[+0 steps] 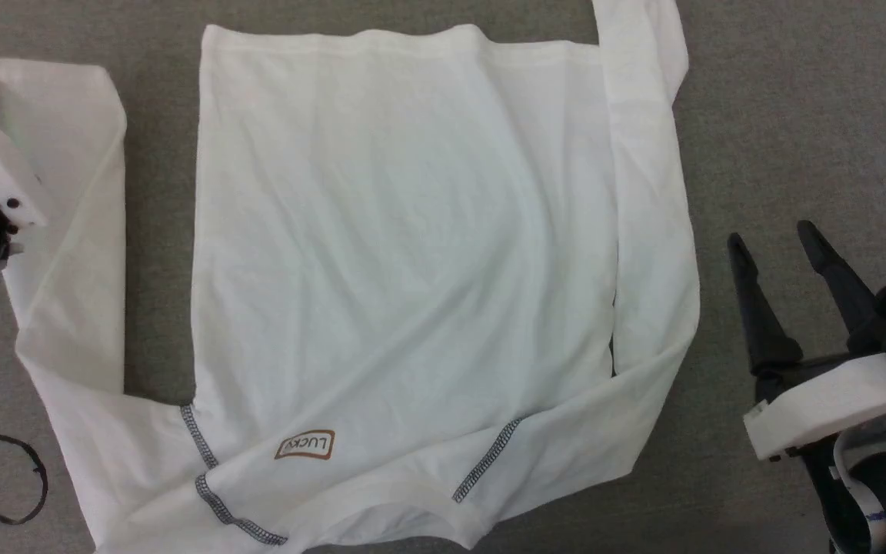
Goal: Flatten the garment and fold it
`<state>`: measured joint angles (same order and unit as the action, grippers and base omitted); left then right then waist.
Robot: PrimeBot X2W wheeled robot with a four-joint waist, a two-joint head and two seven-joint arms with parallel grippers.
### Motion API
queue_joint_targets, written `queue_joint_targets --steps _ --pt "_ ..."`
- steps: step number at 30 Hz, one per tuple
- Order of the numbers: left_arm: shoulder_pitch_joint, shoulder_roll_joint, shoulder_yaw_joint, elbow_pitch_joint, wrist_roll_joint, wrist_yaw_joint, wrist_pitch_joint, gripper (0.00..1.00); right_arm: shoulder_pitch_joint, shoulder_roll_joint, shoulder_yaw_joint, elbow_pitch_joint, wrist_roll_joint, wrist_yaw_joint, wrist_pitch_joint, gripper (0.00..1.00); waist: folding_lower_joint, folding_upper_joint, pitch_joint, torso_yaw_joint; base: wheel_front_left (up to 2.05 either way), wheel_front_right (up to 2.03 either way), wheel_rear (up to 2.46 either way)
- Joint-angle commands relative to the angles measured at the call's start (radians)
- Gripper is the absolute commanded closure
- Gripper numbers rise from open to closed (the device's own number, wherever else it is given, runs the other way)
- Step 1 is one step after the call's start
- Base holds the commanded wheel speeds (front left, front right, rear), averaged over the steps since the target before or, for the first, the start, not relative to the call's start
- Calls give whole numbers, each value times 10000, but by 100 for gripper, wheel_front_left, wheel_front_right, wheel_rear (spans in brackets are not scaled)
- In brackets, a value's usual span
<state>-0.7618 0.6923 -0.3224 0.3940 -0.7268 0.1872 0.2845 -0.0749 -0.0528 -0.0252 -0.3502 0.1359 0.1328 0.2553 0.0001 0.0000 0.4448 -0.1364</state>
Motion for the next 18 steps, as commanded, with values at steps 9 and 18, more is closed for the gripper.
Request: queue_joint_targets --steps 9,18 --pt "1467 -879 -619 -2675 757 1077 -1029 100 514 26 -537 21 -26 -21 430 0 -1 0 -1853 828 0 0 0" --pt "2737 -2553 -2161 -4480 984 1961 -679 100 948 25 -587 -138 -7 -21 850 0 -1 0 -2695 802 0 0 0"
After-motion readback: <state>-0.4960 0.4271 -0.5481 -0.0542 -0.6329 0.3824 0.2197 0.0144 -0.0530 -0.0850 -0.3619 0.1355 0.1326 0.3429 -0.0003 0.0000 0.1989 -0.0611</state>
